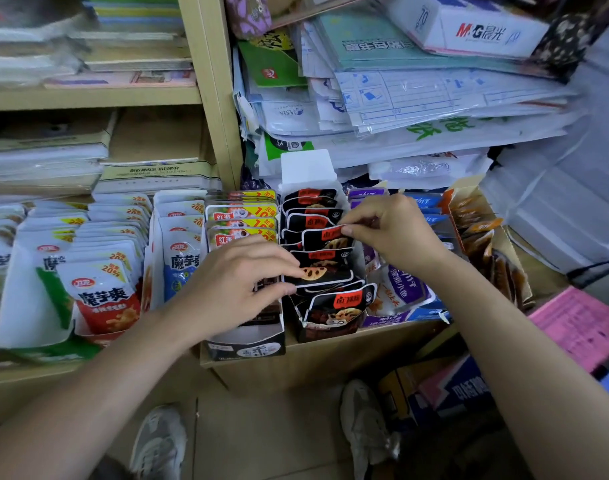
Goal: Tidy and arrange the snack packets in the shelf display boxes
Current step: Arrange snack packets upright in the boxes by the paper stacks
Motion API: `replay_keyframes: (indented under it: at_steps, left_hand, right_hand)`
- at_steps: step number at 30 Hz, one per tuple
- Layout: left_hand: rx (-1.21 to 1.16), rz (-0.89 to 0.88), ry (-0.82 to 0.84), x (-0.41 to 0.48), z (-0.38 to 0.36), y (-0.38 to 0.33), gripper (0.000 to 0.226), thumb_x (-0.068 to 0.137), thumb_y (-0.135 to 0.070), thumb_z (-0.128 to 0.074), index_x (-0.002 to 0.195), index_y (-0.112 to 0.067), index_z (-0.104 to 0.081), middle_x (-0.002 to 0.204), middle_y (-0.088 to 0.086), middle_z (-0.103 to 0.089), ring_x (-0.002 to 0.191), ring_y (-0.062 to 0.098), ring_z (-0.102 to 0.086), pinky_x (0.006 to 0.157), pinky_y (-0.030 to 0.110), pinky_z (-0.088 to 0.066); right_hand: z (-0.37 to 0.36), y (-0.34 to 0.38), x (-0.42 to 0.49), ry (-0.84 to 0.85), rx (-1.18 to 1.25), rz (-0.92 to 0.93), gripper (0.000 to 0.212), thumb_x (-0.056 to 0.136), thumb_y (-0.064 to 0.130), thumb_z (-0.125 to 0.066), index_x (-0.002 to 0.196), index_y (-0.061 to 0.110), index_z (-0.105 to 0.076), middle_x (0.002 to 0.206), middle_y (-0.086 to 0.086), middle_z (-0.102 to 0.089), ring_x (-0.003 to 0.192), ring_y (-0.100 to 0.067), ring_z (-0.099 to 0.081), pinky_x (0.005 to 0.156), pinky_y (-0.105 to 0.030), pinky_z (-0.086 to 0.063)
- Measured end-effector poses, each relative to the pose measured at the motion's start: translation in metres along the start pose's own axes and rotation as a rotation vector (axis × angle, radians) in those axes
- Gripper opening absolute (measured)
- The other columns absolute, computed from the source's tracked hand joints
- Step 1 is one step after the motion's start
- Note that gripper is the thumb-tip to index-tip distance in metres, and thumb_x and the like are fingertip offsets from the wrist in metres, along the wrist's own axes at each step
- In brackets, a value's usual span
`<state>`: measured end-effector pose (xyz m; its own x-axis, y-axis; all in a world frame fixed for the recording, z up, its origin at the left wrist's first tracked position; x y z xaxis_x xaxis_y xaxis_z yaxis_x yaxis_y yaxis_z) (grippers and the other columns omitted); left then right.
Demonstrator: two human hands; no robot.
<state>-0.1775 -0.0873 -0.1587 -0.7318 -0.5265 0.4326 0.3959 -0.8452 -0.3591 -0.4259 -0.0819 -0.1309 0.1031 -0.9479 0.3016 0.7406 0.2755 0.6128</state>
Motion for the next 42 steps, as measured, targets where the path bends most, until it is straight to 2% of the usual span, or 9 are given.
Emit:
replay_keyframes:
  at_steps: [6,11,17,22,25,29,33,38,42]
  left_hand:
    - [0.074,-0.127,-0.189,0.005,0.001,-0.002,0.022,0.097,-0.020,-0.065,0.110,-0.007,-0.078,0.092,0.001,-0.077,0.080,0.018,-0.071,0.068,0.038,-0.059]
    - [0.089,-0.082,-0.297,0.010,-0.004,-0.011,0.019,0.096,-0.019,-0.065,0.100,-0.009,-0.080,0.087,-0.002,-0.078,0.074,0.014,-0.073,0.071,0.026,-0.057]
    - [0.020,0.058,-0.218,0.011,-0.005,-0.008,0.019,0.094,-0.035,-0.064,0.097,-0.028,-0.081,0.074,-0.010,-0.074,0.065,0.007,-0.067,0.057,0.030,-0.055]
    - [-0.063,0.160,-0.123,0.012,0.000,-0.002,0.021,0.088,-0.052,-0.062,0.096,-0.043,-0.079,0.080,-0.016,-0.066,0.071,0.003,-0.061,0.060,0.034,-0.053]
    - [-0.139,0.204,-0.180,0.019,0.006,0.006,0.020,0.088,-0.047,-0.065,0.092,-0.036,-0.080,0.079,-0.020,-0.068,0.076,0.004,-0.061,0.066,0.034,-0.052]
    - [0.106,0.159,-0.119,0.034,0.012,0.016,0.018,0.087,-0.040,-0.074,0.101,-0.030,-0.080,0.087,-0.016,-0.070,0.084,0.013,-0.053,0.069,0.035,-0.047]
    - [0.282,0.077,-0.041,0.048,0.009,0.012,0.006,0.087,-0.038,-0.077,0.086,-0.033,-0.081,0.077,-0.016,-0.069,0.079,0.012,-0.044,0.071,0.030,-0.033]
    - [0.180,0.060,-0.087,0.053,0.003,0.010,0.011,0.092,-0.030,-0.071,0.087,-0.027,-0.080,0.080,-0.013,-0.069,0.082,0.014,-0.050,0.060,0.032,-0.041]
    - [0.109,0.051,-0.133,0.058,-0.004,0.008,0.012,0.094,-0.027,-0.069,0.089,-0.023,-0.079,0.083,-0.010,-0.069,0.084,0.013,-0.046,0.066,0.029,-0.035]
  right_hand:
    - [-0.002,0.008,-0.002,-0.030,0.053,0.058,0.006,0.085,0.010,-0.078,0.090,0.013,-0.080,0.077,0.018,-0.067,0.074,-0.001,-0.065,0.070,-0.011,-0.048]
    - [-0.001,0.015,-0.005,0.031,0.135,0.024,0.008,0.086,0.014,-0.077,0.094,0.015,-0.080,0.088,0.017,-0.074,0.086,0.000,-0.070,0.080,-0.015,-0.054]
    - [-0.003,0.020,-0.007,0.199,0.087,-0.024,0.008,0.090,0.022,-0.074,0.094,0.018,-0.080,0.090,0.012,-0.074,0.087,-0.002,-0.068,0.084,-0.030,-0.056]
    - [-0.008,0.027,-0.025,0.175,-0.038,0.064,0.031,0.076,0.038,-0.085,0.104,0.025,-0.079,0.092,0.011,-0.067,0.081,-0.004,-0.062,0.074,-0.021,-0.050]
    - [-0.010,0.026,-0.025,0.143,-0.055,0.081,0.030,0.075,0.032,-0.087,0.102,0.022,-0.080,0.091,0.012,-0.065,0.080,0.000,-0.061,0.075,-0.018,-0.046]
    - [-0.011,0.025,-0.029,0.135,-0.089,0.092,0.027,0.079,0.033,-0.083,0.105,0.023,-0.079,0.095,0.010,-0.066,0.081,-0.001,-0.061,0.079,-0.019,-0.049]
    - [-0.011,0.023,-0.030,0.103,-0.120,0.159,0.018,0.087,0.021,-0.077,0.105,0.021,-0.080,0.094,0.008,-0.069,0.078,0.000,-0.062,0.074,-0.016,-0.050]
    - [-0.010,0.024,-0.027,0.051,-0.116,0.186,0.016,0.087,0.016,-0.078,0.102,0.018,-0.081,0.092,0.005,-0.072,0.078,-0.001,-0.063,0.076,-0.014,-0.050]
    - [-0.010,0.023,-0.025,0.018,-0.117,0.185,0.014,0.085,0.017,-0.079,0.099,0.018,-0.081,0.091,0.004,-0.076,0.081,-0.003,-0.068,0.080,-0.022,-0.056]
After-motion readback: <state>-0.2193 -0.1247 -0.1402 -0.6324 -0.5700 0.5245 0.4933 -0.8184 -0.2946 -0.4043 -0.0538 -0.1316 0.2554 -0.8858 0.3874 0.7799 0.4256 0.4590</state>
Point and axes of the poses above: each hand's wrist, its own x-axis towards the middle knuckle, its own z-axis out of the back of the hand, y = z × x, the point moved 3 cm from there along x, towards the middle knuckle
